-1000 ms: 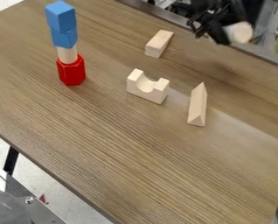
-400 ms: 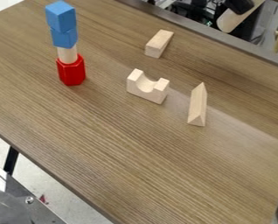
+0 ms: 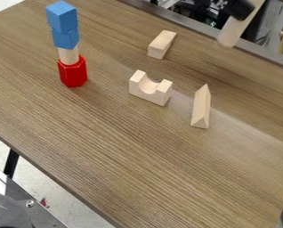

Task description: Stand the cylinder

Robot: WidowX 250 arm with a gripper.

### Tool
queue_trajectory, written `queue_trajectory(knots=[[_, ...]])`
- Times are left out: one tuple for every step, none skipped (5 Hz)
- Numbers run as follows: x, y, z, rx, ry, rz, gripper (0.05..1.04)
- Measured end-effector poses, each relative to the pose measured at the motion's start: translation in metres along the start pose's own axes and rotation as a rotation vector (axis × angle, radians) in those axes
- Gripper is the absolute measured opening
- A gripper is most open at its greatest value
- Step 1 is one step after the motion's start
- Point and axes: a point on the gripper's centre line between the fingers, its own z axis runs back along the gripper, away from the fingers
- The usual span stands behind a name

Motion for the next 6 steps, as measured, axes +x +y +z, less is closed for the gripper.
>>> queue_trajectory(knots=[[0.015,0.0,-0.003,-0.011,0.063,0.03,0.535],[0.03,-0.002,-0.005,-0.032,0.102,-0.012,0.535],[0.041,-0.002,-0.011,-0.068,0.14,-0.062,0.535],[0.05,-0.004,-0.015,-0.103,0.168,-0.102,0.535],[0.053,-0.007,-0.017,-0.117,0.177,-0.109,0.535],[0.055,-0.008,-0.018,-0.12,0.179,-0.109,0.535]])
